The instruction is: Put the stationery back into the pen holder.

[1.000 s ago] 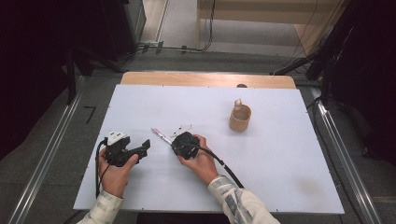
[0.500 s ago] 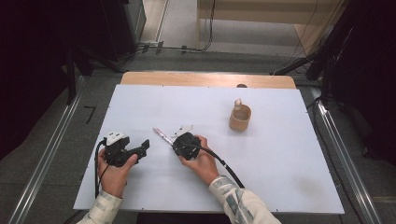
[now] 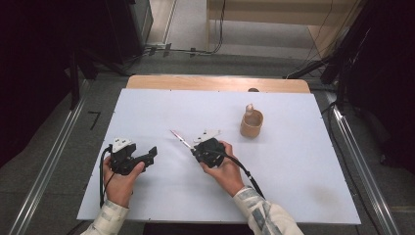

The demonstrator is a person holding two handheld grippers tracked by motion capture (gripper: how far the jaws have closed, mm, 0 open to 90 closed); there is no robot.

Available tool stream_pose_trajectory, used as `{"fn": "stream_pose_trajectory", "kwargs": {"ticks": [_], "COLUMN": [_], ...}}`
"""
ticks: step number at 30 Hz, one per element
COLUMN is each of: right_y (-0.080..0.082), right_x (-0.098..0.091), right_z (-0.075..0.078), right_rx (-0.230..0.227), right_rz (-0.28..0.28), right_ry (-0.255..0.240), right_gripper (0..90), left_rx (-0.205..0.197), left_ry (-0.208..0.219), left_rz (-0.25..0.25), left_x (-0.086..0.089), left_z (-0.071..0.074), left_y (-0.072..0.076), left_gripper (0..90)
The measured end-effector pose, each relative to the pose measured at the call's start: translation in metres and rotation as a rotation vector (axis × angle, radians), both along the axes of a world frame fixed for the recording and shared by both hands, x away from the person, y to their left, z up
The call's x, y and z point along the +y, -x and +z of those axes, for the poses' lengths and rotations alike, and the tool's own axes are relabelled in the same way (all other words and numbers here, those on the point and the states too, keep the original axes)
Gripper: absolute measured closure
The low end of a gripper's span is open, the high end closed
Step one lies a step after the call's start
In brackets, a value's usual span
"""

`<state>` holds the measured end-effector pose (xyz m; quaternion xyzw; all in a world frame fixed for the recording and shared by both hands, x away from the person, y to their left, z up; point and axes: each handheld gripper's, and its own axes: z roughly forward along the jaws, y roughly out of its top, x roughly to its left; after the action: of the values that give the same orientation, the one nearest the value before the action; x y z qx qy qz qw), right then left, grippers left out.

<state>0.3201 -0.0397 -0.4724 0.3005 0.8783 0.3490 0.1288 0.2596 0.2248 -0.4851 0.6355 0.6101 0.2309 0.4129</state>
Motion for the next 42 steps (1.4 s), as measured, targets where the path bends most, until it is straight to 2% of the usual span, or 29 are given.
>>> {"fn": "stream_pose_trajectory", "kwargs": {"ticks": [10, 19, 32, 38, 42], "right_y": [0.003, 0.011, 0.012, 0.009, 0.006], "right_x": [-0.05, -0.091, -0.149, -0.174, -0.188], "right_z": [0.009, 0.025, 0.04, 0.046, 0.046], "right_rx": [-0.017, -0.043, -0.059, -0.057, -0.055], "right_rz": [-0.06, -0.107, -0.242, -0.324, -0.371], "right_ry": [0.014, -0.003, -0.047, -0.079, -0.061], "right_gripper": [79.1, 79.1, 79.1, 79.1, 79.1], "left_rx": [0.002, 0.003, 0.011, 0.011, 0.012], "left_ry": [0.001, 0.0, -0.002, -0.002, -0.003], "left_rz": [-0.007, -0.004, -0.007, -0.007, -0.008], "left_x": [-0.001, -0.002, -0.003, -0.003, -0.003], "left_z": [-0.001, -0.001, -0.002, -0.002, -0.002], "left_y": [-0.001, -0.001, -0.002, -0.001, -0.001], "left_gripper": [18.9, 18.9, 18.9, 18.9, 18.9]}}
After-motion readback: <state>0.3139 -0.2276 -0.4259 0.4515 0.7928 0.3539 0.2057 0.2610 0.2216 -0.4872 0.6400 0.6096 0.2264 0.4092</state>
